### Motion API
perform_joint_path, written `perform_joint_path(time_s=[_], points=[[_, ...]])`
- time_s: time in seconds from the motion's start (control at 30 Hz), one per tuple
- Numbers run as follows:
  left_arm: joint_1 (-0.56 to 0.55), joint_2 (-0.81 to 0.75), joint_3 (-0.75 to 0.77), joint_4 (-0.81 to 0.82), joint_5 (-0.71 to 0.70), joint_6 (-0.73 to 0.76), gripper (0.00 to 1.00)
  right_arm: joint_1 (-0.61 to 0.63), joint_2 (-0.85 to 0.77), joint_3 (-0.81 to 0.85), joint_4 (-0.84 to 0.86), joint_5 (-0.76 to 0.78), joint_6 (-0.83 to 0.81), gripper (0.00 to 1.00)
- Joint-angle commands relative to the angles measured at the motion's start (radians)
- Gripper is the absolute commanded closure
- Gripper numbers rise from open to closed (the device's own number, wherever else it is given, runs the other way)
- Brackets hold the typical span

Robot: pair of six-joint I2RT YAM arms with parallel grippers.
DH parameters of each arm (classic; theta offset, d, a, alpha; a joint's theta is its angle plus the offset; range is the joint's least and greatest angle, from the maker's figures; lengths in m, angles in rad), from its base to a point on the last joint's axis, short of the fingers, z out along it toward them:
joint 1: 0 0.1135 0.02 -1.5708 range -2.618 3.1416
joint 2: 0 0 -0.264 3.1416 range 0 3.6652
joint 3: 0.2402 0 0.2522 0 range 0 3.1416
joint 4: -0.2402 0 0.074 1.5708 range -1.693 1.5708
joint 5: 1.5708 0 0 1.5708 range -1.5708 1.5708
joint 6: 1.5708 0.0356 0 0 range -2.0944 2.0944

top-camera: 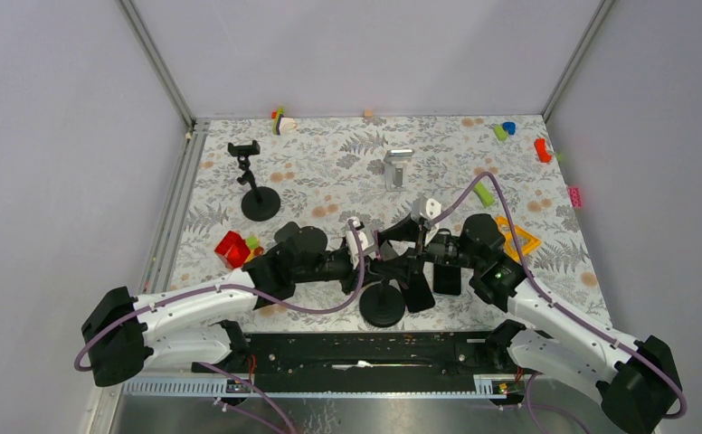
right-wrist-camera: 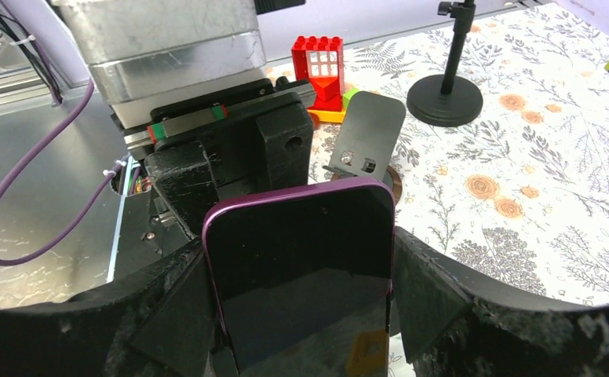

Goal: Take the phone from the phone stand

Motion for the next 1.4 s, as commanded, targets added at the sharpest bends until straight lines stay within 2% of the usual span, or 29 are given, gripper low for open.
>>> perform_joint_path(time_s=[0.0,0.1,0.4,0.5,0.57,0.6,1.07,1.37], points=[[0.01,-0.033,-0.017,0.258,0.15,-0.004,1.0,0.037,-0.001,-0.031,-0.006,-0.065,0.008,1.0],[0.015,-0.04,-0.051,0.309,0.183,-0.02,1.0,0.037,-0.009,-0.04,0.009,-0.096,0.01,1.0],[0.024,0.01,-0.006,0.263,0.291,-0.017,0.99,0.039,-0.006,-0.064,0.118,-0.193,0.075,1.0],[0.025,0.041,0.029,0.237,0.29,-0.041,0.77,0.04,-0.011,-0.069,0.123,-0.196,0.074,1.0],[0.024,0.055,0.042,0.229,0.316,-0.043,0.57,0.041,-0.012,-0.071,0.122,-0.195,0.074,1.0],[0.024,0.059,0.045,0.233,0.322,-0.044,0.53,0.042,-0.013,-0.071,0.121,-0.193,0.074,1.0],[0.024,-0.021,-0.043,0.444,0.233,-0.113,0.5,0.041,-0.012,-0.089,0.135,-0.132,0.068,1.0],[0.024,-0.036,-0.073,0.484,0.26,-0.142,0.49,0.042,-0.037,-0.109,0.143,-0.051,0.052,1.0]])
